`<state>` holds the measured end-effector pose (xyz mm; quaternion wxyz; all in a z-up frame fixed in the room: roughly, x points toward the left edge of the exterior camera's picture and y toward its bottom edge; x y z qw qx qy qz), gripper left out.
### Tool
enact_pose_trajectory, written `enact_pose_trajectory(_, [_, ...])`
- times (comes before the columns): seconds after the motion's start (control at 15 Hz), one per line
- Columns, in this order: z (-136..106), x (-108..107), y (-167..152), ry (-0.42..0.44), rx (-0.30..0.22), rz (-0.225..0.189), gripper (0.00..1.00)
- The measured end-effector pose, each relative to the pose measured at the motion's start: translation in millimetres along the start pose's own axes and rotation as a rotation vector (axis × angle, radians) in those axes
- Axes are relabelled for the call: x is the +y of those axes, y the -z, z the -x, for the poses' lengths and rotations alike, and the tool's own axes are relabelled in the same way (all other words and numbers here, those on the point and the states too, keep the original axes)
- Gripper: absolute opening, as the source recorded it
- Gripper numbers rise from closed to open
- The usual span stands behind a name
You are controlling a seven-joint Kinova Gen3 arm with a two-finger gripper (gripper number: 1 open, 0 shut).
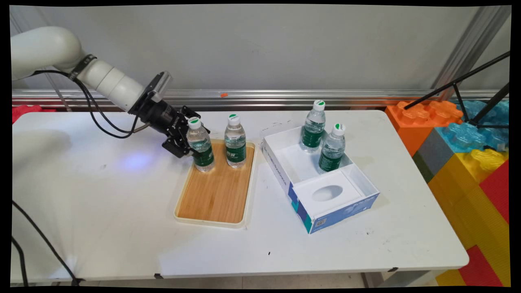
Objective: Place the picked object on the tray
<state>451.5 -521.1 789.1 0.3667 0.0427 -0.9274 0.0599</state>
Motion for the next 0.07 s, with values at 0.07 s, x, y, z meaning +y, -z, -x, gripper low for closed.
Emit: enact_pose_trajectory(0.07, [-0.1, -0.3, -0.7, -0.001, 0.0, 0.001, 1.0])
